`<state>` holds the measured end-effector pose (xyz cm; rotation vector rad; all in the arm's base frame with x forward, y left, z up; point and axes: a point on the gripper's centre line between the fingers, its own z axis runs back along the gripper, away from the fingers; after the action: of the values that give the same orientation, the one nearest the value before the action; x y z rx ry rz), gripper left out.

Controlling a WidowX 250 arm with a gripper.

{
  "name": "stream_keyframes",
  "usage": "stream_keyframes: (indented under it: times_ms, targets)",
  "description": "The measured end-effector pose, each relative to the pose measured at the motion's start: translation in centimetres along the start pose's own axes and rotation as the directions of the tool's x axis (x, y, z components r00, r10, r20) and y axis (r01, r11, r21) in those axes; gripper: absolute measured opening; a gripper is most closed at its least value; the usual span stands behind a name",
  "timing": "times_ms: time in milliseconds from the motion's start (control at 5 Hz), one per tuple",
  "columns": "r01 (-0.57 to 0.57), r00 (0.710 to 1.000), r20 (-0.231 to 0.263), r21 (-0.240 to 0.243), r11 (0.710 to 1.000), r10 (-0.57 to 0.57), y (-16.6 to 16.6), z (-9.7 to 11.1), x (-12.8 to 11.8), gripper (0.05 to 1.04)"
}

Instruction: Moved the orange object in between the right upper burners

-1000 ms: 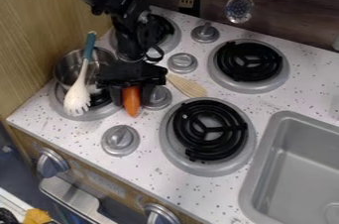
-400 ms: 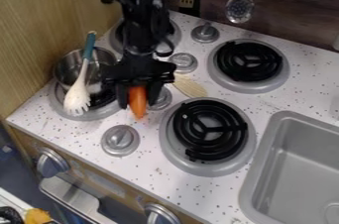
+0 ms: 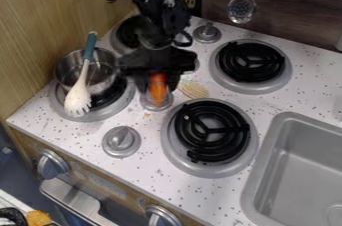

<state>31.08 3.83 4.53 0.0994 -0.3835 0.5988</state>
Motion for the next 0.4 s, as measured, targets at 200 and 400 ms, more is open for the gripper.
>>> stream_keyframes:
  times_ms: [200,400]
  targets:
    - [0.121,0.992,0.055,-0.078,0.990,-0.117,-1.9,0.1,1.7,0.604]
    - [0.254,0.966,0.092,-0.133,0.958,-0.243,-3.8,-0.8,2.7,0.604]
